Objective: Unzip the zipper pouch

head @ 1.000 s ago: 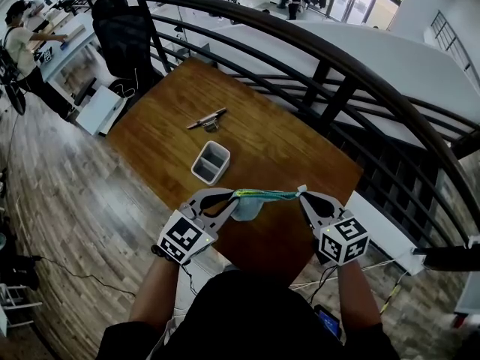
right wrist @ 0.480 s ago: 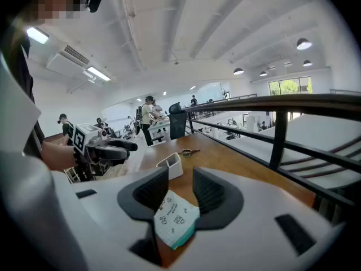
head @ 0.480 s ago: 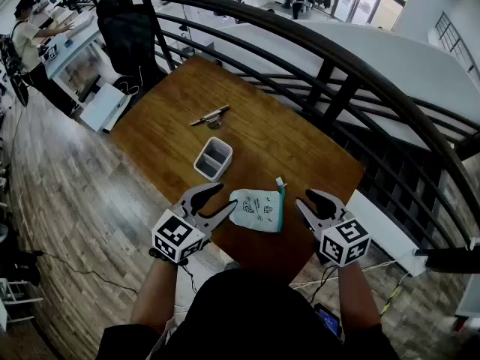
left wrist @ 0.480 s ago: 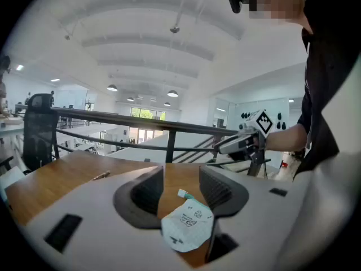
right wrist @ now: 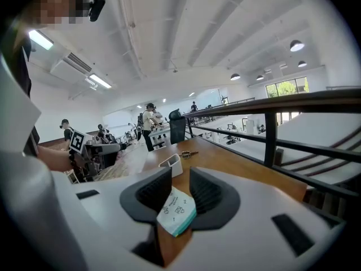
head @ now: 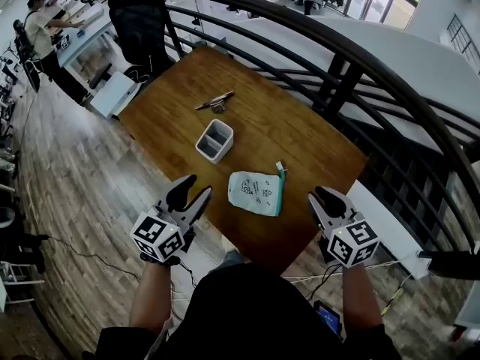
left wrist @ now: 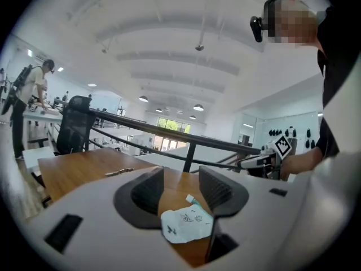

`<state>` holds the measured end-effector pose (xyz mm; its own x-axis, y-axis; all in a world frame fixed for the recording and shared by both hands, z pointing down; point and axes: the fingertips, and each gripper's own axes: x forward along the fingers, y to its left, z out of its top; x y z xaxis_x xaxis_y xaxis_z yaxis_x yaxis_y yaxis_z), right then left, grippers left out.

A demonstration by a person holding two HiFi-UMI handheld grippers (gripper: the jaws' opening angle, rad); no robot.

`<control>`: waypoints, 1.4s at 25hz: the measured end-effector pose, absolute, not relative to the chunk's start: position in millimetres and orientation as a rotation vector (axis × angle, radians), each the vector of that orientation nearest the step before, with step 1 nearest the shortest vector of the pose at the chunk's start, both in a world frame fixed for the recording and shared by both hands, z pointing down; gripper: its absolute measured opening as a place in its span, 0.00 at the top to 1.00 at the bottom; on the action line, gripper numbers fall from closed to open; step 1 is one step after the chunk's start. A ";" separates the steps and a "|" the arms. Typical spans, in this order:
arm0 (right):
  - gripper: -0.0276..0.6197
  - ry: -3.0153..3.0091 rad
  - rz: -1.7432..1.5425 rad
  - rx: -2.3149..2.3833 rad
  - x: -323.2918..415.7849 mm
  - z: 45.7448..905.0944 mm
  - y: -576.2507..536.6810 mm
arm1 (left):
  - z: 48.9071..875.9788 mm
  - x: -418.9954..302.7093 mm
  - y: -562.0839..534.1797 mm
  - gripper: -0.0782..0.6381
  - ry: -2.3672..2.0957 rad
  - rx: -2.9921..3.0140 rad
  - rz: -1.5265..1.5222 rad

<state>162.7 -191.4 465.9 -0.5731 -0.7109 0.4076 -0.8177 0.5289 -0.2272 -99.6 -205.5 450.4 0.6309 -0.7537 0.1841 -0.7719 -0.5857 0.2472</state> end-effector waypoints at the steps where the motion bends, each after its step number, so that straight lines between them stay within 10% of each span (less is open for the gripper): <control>1: 0.81 -2.514 0.585 1.265 166.5 467.1 -184.1 | 447.0 -97.3 -194.4 0.61 -1.255 2.540 0.082; 10: 0.88 -2.693 0.535 1.159 175.8 455.4 -153.9 | 414.1 -112.6 -108.3 0.61 -1.575 2.420 0.037; 19: 0.96 -2.785 0.349 1.367 197.7 410.5 -128.3 | 387.2 -142.7 -75.8 0.84 -1.883 2.298 -0.057; 35: 0.97 -2.721 0.224 1.550 168.7 384.8 -106.6 | 385.4 -171.9 -94.9 0.86 -1.732 2.410 -0.130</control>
<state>168.7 -106.6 384.8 -0.5127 -0.8556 0.0720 -0.8558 0.5025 -0.1227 -171.9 -94.9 385.4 0.3212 -0.9466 0.0284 -0.9316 -0.3105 0.1888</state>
